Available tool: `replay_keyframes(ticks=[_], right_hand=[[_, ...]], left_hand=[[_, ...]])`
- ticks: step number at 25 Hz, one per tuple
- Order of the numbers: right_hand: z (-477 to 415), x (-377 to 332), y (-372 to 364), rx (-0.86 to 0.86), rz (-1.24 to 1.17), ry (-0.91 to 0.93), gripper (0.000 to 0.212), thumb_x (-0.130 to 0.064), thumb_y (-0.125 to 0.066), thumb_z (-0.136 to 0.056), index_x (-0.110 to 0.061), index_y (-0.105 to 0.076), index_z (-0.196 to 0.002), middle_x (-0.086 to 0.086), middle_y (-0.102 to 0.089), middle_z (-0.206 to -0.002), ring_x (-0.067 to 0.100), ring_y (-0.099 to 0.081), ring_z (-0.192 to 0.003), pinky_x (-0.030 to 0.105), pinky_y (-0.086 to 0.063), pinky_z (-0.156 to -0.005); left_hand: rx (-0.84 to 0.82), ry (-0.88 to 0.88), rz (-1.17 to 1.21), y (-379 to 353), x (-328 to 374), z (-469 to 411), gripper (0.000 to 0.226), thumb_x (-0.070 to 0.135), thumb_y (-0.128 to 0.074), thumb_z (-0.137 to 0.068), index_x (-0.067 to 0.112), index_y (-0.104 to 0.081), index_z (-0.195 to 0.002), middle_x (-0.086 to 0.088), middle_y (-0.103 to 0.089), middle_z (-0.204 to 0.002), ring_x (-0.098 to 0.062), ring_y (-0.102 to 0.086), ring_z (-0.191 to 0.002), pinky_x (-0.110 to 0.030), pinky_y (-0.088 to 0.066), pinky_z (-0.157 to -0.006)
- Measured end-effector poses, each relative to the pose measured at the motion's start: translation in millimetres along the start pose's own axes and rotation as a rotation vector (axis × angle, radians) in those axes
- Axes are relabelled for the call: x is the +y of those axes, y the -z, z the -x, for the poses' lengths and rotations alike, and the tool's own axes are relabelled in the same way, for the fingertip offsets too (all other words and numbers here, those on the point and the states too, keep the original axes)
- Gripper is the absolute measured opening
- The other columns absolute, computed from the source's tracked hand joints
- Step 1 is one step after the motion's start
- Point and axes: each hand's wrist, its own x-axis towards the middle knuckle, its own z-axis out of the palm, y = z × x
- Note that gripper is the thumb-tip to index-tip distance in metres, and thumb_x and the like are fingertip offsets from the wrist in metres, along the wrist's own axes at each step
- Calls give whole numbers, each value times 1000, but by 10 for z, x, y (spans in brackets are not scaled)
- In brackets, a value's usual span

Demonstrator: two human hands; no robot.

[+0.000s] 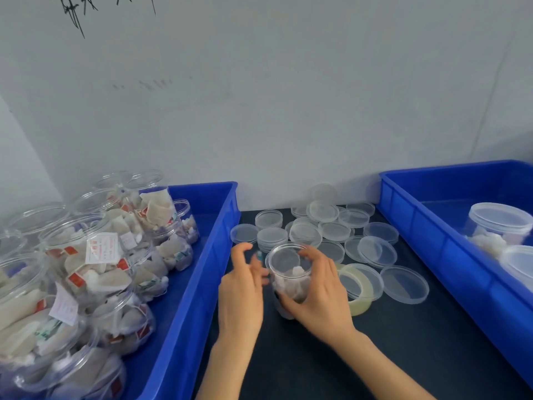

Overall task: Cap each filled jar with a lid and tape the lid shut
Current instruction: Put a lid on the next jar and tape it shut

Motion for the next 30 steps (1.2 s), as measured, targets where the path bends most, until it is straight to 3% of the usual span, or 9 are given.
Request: replay_keyframes(ticks=[2,4,7,11,15,18,21,25,30], right_hand=[[-7,46,30,-51,-23,15,91,-63,-69,-70,-34,-25,-144,-32,-29,-138,-9,-34,-127,10,-36,-90],[2,74,26,-99,-81,6,100,-63,-71,-69,-43,-13,-147,-36,-20,-146,-11,-29,-133,8,-34,-99],[48,114,-45,-105,-248,-52,99,-52,-80,-67,-48,-22,-147,-28,-42,-143,-3,-44,-132,24,-45,-102],[74,169,-76,-128,-316,-73,98,-46,-83,-66,-49,-26,-145,-27,-49,-138,-5,-49,-127,18,-46,-97],[86,204,-93,-175,-330,-104,102,-50,-82,-67,-52,-18,-147,-32,-46,-138,-7,-51,-124,22,-47,-95],[90,192,-104,-176,-313,-122,101,-55,-80,-68,-56,-15,-145,-34,-45,-138,-8,-50,-124,21,-45,-95],[87,181,-90,-184,-320,-123,101,-55,-79,-69,-58,-13,-145,-33,-44,-139,-8,-48,-126,21,-44,-96],[98,185,-71,-192,-319,-140,98,-53,-80,-68,-60,-14,-141,-33,-44,-138,-8,-49,-124,17,-44,-95],[84,186,-74,-214,-337,-145,91,-46,-80,-68,-57,-25,-139,-31,-51,-133,-7,-53,-120,17,-47,-93]], left_hand=[[-59,70,37,-132,-293,-257,32,22,-43,-102,19,-42,-133,-1,-68,-112,-10,-67,-99,-32,-56,-87],[-336,155,-29,-322,-468,-565,53,17,-62,-95,13,-41,-144,-5,-52,-137,-20,-53,-126,-36,-45,-106],[-619,184,-230,-626,-507,-824,58,25,-69,-89,14,-45,-141,-8,-47,-143,-27,-44,-135,-44,-40,-111],[-438,176,-175,-741,-519,-801,40,31,-70,-86,20,-51,-120,-8,-48,-134,-29,-47,-126,-41,-41,-106],[-332,39,-279,-293,-439,-660,79,31,-80,-79,22,-36,-144,-4,-28,-148,-22,-58,-112,-32,-51,-91],[-231,-251,-658,102,-272,-459,91,26,-80,-80,21,-23,-152,2,-20,-155,-16,-63,-100,-26,-52,-75],[-215,-492,-717,254,57,-337,103,27,-79,-81,27,-9,-157,6,-37,-151,-14,-60,-109,-27,-49,-86],[-378,-493,-708,375,355,-436,111,47,-79,-77,34,-4,-157,12,-35,-152,-14,-32,-139,-40,-23,-119],[-631,-311,-327,400,445,-612,91,53,-75,-79,41,-23,-153,16,-33,-156,-10,-35,-140,-27,-33,-106]])
